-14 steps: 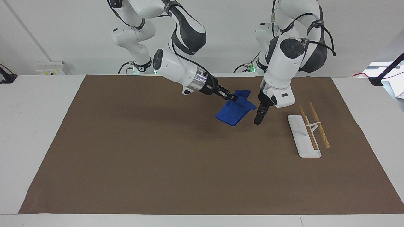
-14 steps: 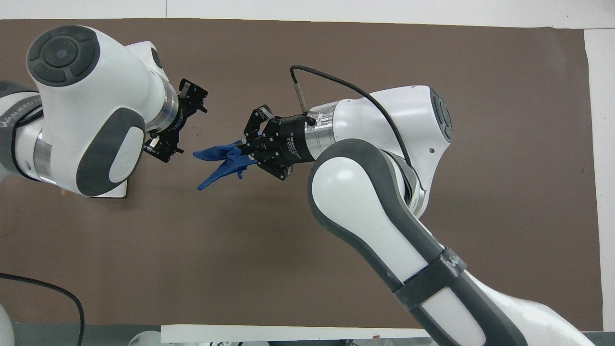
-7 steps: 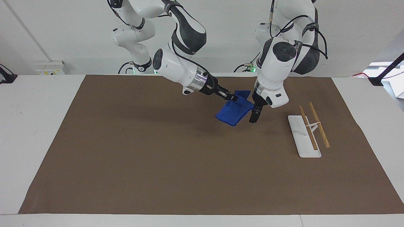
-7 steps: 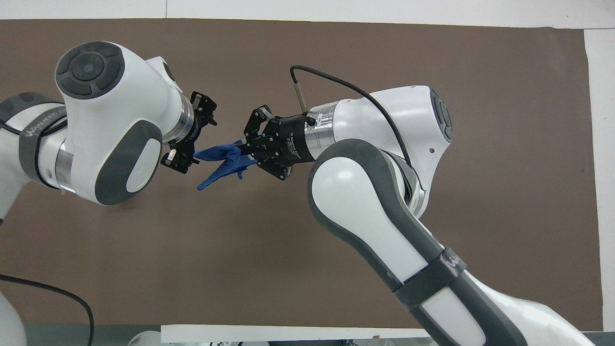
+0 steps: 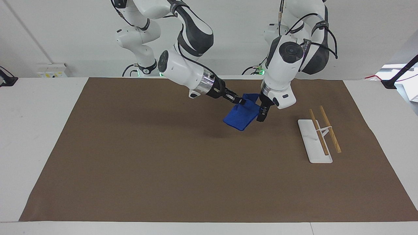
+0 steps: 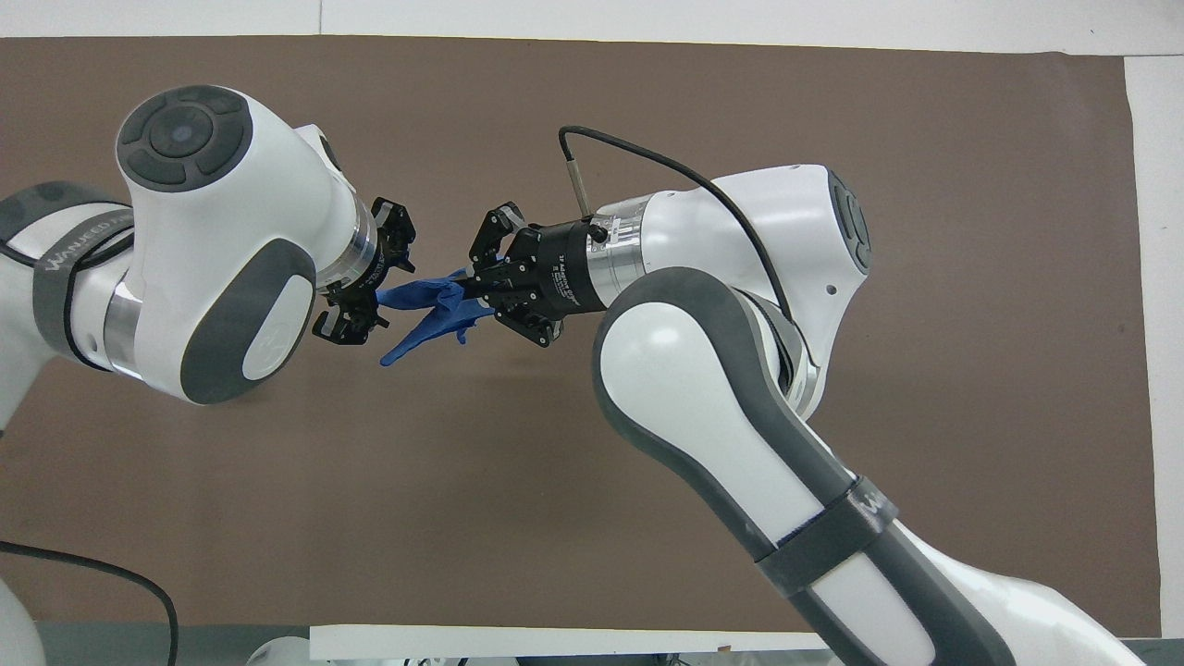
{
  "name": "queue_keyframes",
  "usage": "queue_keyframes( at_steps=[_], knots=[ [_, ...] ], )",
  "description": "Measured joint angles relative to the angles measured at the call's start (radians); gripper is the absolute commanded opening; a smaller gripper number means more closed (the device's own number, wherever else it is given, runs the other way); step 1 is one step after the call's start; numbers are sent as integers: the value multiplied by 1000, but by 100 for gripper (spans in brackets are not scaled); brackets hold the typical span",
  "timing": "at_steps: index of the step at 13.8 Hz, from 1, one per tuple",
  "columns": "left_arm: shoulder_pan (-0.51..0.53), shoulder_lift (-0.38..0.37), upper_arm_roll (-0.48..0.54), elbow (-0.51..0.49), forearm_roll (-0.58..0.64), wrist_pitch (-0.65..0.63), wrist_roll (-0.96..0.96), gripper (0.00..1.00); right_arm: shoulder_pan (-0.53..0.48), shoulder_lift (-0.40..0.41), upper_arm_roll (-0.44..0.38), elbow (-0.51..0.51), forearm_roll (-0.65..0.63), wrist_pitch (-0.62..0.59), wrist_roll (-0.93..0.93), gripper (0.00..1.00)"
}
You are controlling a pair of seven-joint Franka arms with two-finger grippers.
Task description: Right arm passes towel to left arm to hang
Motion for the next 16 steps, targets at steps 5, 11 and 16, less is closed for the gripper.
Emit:
queue_keyframes(
  at_steps=[5, 11, 16],
  knots=[
    [-7, -3, 0, 5, 0, 0, -1, 0, 0, 0, 0, 0, 0, 0, 0, 4],
    [-13, -6, 0, 98, 39, -12, 42, 0, 0, -1, -2, 1, -68, 0, -50, 100],
    [-14, -30, 3, 160, 104, -91, 204, 0, -113, -36, -14, 12, -660, -172, -340, 100]
  ],
)
